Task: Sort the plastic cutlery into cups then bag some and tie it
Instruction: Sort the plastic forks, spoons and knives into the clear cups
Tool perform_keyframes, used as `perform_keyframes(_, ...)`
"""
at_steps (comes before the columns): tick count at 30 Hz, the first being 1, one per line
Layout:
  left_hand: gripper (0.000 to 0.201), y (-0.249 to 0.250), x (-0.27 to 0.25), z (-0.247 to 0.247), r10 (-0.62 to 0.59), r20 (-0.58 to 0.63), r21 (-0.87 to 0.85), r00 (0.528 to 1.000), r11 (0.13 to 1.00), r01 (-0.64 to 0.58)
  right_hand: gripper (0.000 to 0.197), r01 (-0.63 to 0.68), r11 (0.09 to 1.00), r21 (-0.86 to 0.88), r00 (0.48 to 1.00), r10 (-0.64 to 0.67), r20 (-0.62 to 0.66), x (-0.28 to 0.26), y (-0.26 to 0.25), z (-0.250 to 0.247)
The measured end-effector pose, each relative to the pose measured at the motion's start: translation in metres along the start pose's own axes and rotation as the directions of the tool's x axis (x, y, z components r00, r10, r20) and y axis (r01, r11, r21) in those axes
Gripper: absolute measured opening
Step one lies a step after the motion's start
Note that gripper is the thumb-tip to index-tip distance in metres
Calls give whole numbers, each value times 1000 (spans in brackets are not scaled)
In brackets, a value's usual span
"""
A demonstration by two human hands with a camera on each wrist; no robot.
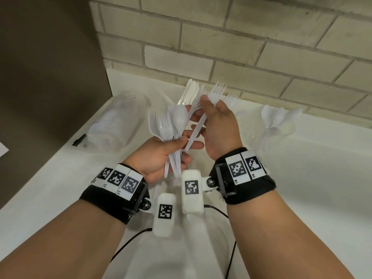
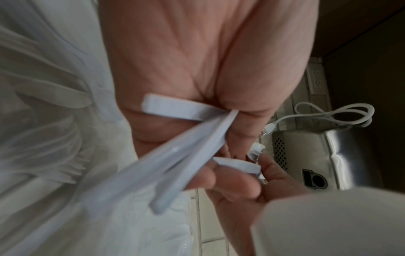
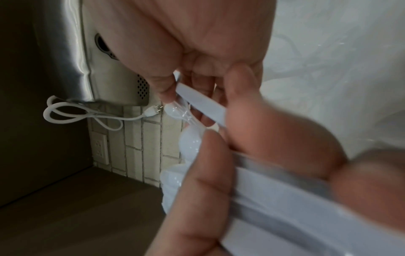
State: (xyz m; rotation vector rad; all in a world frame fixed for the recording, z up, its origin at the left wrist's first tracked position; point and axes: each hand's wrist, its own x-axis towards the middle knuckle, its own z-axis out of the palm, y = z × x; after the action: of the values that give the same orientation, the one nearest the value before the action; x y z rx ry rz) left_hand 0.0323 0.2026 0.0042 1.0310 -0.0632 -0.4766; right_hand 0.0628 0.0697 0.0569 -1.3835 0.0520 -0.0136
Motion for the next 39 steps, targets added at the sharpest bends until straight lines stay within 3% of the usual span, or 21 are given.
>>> perform_keyframes(3,19,1,-1,1,-4,11,-1,1000,1000,4,15,57,996,70,997,-54,-52,1,-5,2)
perform_keyframes(6,23,2,-1,0,5,1,49,1000,999,-5,14,167,958,233,975,-125,-184,2,-14,-1)
perform_keyframes(8,25,2,0,-2,27,-24,93,999,995,-25,17,224,957,183,956,-179,-233,1,-18,-5)
perform_keyframes(13,17,3,3,5,83,-174,149,981,987,-58,7,185,970,-155,977,-199,-74,-11,-13,-5)
perform_keyframes(18,22,4,7,11,181,-277,350,944,934,-76,17,179,924,-338,983,-179,31,-18,4,-5)
perform_keyframes(21,17,7,5,15,229,-272,426,935,899,-96,35,89,919,-384,996,-71,60,-20,14,-2)
perform_keyframes(22,15,8,4,17,241,-248,452,938,885,-108,31,73,922,-381,996,-48,75,-21,16,0)
perform_keyframes(25,39,8,0,22,249,-131,520,960,841,-148,13,74,936,-344,994,-43,97,-21,18,3)
perform_keyframes(29,26,10,-3,22,208,-138,433,968,892,-130,16,78,957,-278,992,-47,118,-22,15,4)
perform_keyframes(32,4,10,-1,17,164,-143,334,976,936,-109,14,90,965,-247,995,-79,54,-22,17,4)
perform_keyframes(35,18,9,1,13,116,-140,288,983,955,-71,15,128,973,-193,988,-142,-65,-19,13,4)
perform_keyframes(39,25,10,1,16,173,-229,395,958,916,-71,14,264,942,-208,932,-304,-196,-14,0,1)
